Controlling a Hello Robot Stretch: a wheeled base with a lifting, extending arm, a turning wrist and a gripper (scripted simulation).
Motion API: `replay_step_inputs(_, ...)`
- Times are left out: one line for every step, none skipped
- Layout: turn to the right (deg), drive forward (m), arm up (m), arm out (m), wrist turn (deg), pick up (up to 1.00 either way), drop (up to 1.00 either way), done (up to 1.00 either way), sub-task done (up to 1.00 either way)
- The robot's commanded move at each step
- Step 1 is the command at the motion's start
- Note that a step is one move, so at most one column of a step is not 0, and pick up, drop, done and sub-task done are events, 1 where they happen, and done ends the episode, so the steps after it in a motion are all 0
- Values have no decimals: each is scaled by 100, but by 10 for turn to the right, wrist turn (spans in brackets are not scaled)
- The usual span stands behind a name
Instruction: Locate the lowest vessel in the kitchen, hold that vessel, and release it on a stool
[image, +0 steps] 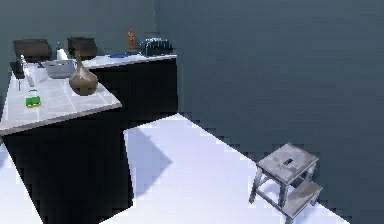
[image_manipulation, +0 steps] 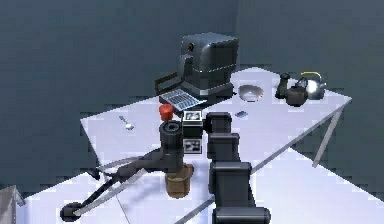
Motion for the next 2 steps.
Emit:
replay_step_inputs(0, 0, 0, 0, 450, 0, 0, 0, 0)
replay_step_inputs(0, 0, 0, 0, 360, 0, 0, 0, 0)
